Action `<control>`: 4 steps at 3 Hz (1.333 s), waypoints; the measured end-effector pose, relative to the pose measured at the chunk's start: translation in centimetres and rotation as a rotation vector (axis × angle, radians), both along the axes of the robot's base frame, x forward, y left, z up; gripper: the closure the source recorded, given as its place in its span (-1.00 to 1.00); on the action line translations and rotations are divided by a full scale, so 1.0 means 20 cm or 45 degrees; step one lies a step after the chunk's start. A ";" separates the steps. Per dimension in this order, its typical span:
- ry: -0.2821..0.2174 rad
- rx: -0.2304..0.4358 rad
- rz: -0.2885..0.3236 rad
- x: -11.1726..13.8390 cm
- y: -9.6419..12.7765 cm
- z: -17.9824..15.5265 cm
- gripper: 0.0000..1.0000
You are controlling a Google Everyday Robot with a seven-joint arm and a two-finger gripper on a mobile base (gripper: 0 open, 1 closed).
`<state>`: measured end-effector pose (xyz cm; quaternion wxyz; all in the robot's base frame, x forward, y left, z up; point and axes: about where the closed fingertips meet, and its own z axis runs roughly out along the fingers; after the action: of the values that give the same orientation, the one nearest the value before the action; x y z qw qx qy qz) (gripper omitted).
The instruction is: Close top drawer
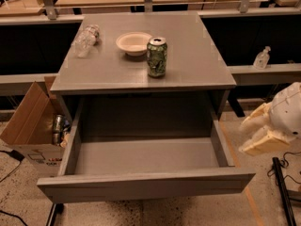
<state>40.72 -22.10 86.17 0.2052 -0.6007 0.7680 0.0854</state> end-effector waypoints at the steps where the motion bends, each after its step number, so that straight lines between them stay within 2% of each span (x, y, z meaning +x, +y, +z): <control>1: 0.000 -0.005 -0.003 0.00 0.00 0.00 0.64; 2: -0.033 -0.009 0.041 -0.04 0.05 -0.11 1.00; 3: -0.105 -0.014 0.135 -0.13 0.15 -0.37 1.00; 4: -0.144 -0.044 0.176 -0.15 0.16 -0.50 1.00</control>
Offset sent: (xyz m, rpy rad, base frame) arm -0.0162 0.0311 -0.1054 -0.0106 -0.0610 0.0733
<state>37.75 -18.89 76.24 0.2315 -0.6596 0.7132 0.0519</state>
